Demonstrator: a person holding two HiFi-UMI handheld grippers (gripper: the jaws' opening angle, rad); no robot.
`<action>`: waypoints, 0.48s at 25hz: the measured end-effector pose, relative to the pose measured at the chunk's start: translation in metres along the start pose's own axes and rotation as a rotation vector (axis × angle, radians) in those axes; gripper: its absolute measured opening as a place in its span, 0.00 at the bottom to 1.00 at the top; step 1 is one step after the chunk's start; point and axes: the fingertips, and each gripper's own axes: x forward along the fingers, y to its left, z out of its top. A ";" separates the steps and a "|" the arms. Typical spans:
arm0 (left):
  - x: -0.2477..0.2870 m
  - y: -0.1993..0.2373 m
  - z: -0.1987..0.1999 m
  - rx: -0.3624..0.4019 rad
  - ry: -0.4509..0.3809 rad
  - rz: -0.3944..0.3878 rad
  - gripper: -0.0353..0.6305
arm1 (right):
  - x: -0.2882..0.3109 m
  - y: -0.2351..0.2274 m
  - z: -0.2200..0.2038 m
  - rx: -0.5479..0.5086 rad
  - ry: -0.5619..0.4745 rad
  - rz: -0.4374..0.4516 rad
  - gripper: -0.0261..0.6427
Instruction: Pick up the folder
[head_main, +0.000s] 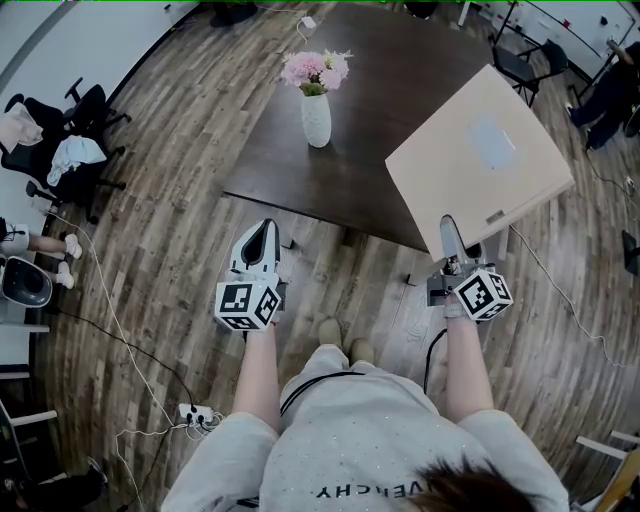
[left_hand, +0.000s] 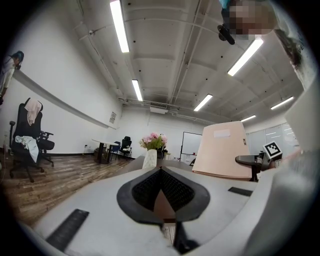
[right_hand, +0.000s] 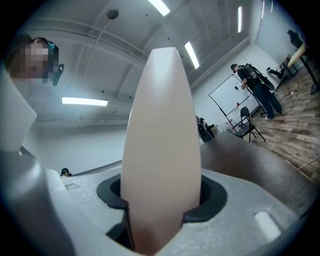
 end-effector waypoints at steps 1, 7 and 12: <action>-0.001 0.000 0.002 0.002 -0.002 -0.001 0.05 | -0.001 0.001 0.001 -0.012 -0.001 -0.002 0.42; -0.003 0.000 0.011 0.013 -0.008 -0.005 0.05 | -0.002 0.003 0.010 -0.056 -0.007 -0.010 0.42; -0.001 0.001 0.018 0.018 -0.010 -0.009 0.05 | -0.002 0.005 0.019 -0.094 -0.017 -0.013 0.42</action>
